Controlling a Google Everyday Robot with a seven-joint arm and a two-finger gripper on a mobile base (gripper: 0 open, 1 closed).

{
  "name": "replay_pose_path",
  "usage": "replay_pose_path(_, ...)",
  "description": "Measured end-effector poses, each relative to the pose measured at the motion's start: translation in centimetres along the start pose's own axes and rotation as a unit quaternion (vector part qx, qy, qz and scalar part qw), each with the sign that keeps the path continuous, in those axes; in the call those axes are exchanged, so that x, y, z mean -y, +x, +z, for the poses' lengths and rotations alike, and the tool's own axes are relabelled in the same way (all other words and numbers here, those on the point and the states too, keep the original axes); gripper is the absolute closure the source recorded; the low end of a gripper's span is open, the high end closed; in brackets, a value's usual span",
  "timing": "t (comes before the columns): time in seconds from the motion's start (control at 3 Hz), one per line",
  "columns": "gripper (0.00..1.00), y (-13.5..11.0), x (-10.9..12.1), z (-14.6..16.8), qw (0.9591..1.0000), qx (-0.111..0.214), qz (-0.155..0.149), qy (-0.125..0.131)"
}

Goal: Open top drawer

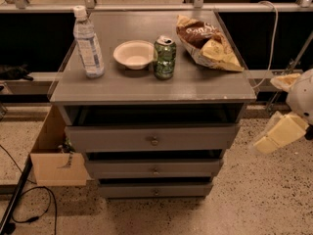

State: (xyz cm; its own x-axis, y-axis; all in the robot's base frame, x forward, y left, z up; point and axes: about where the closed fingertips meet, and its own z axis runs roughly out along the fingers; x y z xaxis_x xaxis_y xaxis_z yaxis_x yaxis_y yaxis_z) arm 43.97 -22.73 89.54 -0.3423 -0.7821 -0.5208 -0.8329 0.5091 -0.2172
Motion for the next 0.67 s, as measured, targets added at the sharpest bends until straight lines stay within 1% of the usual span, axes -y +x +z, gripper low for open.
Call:
replay_pose_path(0.33, 0.00, -0.26, 0.17, -0.14, 1.0000, 0.004, 0.001, 0.006)
replay_pose_path(0.67, 0.00, -0.27, 0.15, -0.14, 1.0000, 0.004, 0.000, 0.006)
